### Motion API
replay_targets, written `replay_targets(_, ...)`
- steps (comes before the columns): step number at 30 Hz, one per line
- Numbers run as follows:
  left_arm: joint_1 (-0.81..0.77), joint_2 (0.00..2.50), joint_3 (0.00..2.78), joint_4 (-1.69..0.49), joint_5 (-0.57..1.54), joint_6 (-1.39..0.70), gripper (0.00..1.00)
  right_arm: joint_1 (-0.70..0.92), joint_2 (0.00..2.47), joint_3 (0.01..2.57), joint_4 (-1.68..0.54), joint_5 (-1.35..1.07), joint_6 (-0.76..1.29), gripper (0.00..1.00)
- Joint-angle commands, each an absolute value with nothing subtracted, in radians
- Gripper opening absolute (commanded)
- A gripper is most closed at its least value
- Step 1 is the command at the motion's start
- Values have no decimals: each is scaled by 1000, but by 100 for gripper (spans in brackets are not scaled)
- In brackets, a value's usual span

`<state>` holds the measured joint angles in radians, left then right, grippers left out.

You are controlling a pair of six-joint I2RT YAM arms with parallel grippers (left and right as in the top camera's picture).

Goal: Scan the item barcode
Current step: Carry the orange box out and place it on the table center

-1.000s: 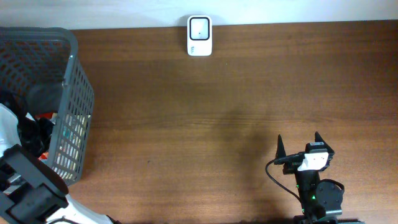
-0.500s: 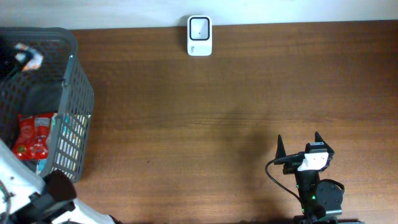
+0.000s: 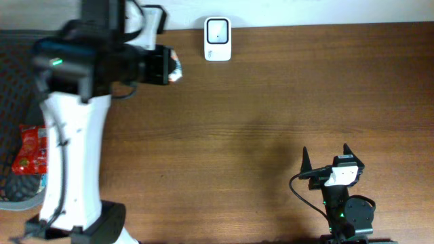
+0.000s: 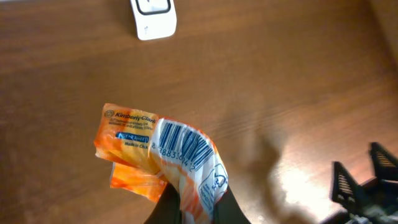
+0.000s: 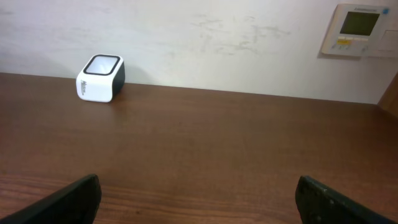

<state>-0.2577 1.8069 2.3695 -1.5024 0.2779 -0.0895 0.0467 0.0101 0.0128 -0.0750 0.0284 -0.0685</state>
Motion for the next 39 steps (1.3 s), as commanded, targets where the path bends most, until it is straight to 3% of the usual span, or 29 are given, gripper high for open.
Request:
replay_targets(1, -344, 1889, 2239, -1357, 193, -74, 0, 52, 4, 6, -80, 35, -71, 98)
replay_targets(6, -462, 2103, 2135, -1069, 136, -47, 0, 52, 4, 6, -80, 35, -71, 98)
replay_targets(9, -516, 2241, 2135, -1002, 29, -47, 0, 52, 4, 6, -80, 35, -71, 98)
replay_targets(14, -579, 2357, 2135, -910, 29, -21, 6, 52, 4, 6, -80, 35, -71, 98)
replay_targets(15, -584, 2358, 2134, -882, 29, -21, 21, 52, 4, 6, -80, 35, -71, 98)
replay_targets(16, -587, 2358, 2135, -859, 29, -21, 61, 52, 4, 6, -80, 35, -71, 98)
replay_targets(18, -589, 2358, 2135, -849, 29, -21, 99, 52, 4, 6, -80, 35, -71, 98)
replay_targets(25, -572, 2171, 2182, -925, 29, -22, 99, 52, 3, 6, -80, 35, -71, 98)
replay_targets(29, -427, 1871, 2189, -1014, 29, -22, 99, 52, 3, 6, -80, 35, -71, 98)
replay_targets(35, 81, 1625, 2189, -1220, 30, -89, 99, 52, 4, 6, -80, 35, -71, 98)
replay_targets(39, 364, 1623, 2187, -1334, 30, -144, 99, 52, 4, 6, -80, 35, -71, 98)
